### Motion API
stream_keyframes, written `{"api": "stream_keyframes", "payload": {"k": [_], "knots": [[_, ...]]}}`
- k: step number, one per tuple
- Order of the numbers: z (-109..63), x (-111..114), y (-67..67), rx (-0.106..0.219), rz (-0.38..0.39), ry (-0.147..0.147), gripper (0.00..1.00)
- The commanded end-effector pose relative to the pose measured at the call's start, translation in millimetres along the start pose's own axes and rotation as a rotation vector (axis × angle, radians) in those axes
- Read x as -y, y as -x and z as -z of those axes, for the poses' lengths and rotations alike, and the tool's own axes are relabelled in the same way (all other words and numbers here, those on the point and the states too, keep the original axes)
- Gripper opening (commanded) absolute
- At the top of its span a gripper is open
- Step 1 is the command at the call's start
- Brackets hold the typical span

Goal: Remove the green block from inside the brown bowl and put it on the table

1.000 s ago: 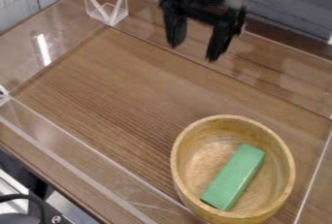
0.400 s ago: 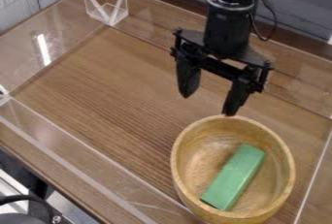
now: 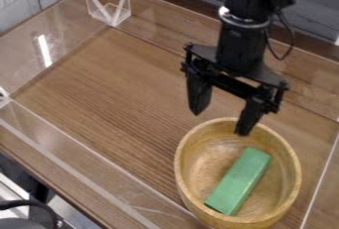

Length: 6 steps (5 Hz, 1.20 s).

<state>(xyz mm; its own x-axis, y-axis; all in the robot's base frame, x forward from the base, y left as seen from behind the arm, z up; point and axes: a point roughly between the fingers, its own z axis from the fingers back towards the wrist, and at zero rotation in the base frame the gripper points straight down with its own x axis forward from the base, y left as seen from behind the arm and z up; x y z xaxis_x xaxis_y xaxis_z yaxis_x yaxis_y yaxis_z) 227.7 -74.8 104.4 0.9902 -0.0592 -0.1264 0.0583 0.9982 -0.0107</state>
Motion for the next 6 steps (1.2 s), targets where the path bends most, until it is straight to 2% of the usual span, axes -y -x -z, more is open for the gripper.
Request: {"api": "stream_keyframes", "payload": {"k": [1, 3, 6], "knots": [[-9.5, 14.1, 6.3, 0.067, 0.024, 0.011, 1.00], [3.7, 40.5, 16.4, 0.089, 0.030, 0.011, 1.00], [21.8, 54.0, 20.2, 0.111, 0.035, 0.028, 1.00]]}}
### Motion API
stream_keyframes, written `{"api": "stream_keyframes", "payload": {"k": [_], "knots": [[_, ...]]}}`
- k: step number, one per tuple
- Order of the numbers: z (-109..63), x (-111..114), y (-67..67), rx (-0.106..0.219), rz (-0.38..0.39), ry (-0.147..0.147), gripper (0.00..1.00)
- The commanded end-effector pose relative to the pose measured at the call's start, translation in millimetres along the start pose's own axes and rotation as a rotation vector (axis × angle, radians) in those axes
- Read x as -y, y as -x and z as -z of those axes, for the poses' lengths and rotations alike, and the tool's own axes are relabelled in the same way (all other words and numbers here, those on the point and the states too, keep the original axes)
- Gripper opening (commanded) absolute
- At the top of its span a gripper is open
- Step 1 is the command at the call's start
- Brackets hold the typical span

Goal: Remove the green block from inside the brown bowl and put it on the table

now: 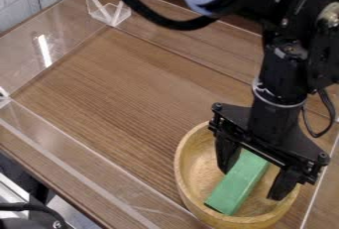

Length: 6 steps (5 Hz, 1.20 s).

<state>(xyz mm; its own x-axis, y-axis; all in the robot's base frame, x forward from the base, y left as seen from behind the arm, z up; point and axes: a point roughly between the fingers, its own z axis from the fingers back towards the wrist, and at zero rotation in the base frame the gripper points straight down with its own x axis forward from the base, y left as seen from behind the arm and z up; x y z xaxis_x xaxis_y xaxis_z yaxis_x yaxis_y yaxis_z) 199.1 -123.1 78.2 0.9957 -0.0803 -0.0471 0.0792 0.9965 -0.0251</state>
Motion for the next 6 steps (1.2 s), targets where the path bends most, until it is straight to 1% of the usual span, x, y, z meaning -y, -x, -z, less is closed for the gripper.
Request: {"api": "stream_keyframes", "payload": {"k": [1, 5, 6], "knots": [[-2.8, 5.6, -2.7, 0.038, 0.019, 0.016, 1.00], [14.4, 6.4, -4.0, 0.079, 0.038, 0.010, 1.00], [16.4, 7.8, -3.8, 0.090, 0.038, 0.010, 1.00]]}}
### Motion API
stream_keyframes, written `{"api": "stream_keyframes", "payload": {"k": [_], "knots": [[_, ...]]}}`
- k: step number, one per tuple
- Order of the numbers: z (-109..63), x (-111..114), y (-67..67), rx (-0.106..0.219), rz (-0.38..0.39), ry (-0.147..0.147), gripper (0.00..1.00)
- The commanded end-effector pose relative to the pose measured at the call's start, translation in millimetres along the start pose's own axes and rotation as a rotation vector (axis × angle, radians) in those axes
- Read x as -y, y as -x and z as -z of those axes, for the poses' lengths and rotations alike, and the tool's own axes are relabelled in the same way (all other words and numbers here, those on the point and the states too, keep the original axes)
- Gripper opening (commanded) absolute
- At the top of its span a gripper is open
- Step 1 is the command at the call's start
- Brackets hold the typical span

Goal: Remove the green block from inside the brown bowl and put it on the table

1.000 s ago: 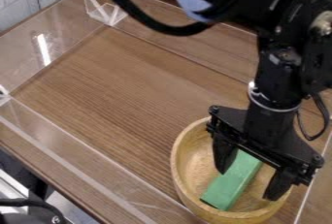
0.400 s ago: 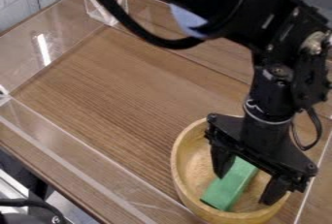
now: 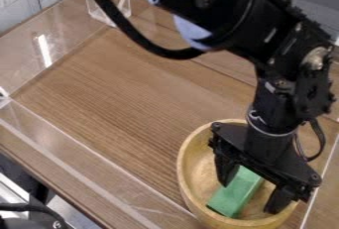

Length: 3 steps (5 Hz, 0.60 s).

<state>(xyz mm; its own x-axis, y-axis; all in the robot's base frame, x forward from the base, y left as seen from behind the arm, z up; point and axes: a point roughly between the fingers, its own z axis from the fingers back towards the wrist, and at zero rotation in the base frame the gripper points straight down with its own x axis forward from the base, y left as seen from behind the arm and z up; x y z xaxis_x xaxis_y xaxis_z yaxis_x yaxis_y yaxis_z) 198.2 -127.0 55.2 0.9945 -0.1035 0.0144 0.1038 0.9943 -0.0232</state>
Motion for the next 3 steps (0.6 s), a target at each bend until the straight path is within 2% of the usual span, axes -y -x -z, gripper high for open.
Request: {"api": "stream_keyframes", "payload": {"k": [1, 3], "knots": [[-4.6, 4.6, -4.4, 0.036, 0.010, 0.014, 1.00], [4.6, 4.4, -4.9, 0.038, 0.002, 0.018, 1.00]]}}
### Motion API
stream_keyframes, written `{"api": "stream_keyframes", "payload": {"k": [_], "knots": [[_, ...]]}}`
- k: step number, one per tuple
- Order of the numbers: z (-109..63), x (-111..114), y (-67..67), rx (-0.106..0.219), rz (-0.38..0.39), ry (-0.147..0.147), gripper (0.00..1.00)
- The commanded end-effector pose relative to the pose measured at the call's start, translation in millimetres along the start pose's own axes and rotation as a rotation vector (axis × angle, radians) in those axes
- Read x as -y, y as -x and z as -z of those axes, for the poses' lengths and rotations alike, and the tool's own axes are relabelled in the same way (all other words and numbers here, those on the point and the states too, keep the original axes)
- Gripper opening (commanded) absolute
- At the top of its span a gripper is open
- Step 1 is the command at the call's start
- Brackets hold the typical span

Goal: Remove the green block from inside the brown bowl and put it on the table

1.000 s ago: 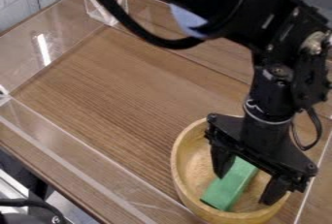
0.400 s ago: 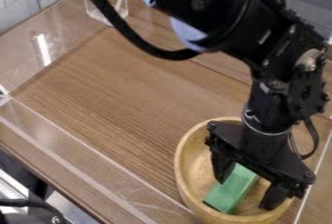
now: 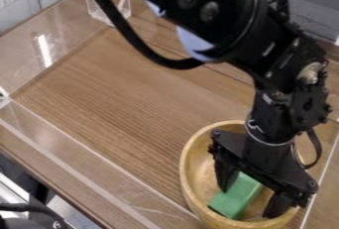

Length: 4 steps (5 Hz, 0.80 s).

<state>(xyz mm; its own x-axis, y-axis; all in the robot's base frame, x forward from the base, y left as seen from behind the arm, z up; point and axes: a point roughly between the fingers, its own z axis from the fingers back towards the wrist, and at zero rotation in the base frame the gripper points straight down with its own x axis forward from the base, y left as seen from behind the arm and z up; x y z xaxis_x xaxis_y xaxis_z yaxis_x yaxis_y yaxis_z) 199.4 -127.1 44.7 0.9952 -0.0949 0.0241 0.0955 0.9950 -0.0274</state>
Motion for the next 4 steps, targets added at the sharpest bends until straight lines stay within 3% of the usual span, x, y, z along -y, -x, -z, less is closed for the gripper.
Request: {"api": "stream_keyframes", "payload": {"k": [1, 2, 3, 4], "knots": [[1.1, 4.0, -4.1, 0.025, 0.009, 0.015, 1.00], [7.3, 3.2, -4.1, 0.023, 0.007, 0.016, 1.00], [11.4, 1.6, -5.1, 0.023, 0.012, 0.017, 0.00], [9.2, 0.1, -5.1, 0.022, 0.020, 0.016, 0.00]]}}
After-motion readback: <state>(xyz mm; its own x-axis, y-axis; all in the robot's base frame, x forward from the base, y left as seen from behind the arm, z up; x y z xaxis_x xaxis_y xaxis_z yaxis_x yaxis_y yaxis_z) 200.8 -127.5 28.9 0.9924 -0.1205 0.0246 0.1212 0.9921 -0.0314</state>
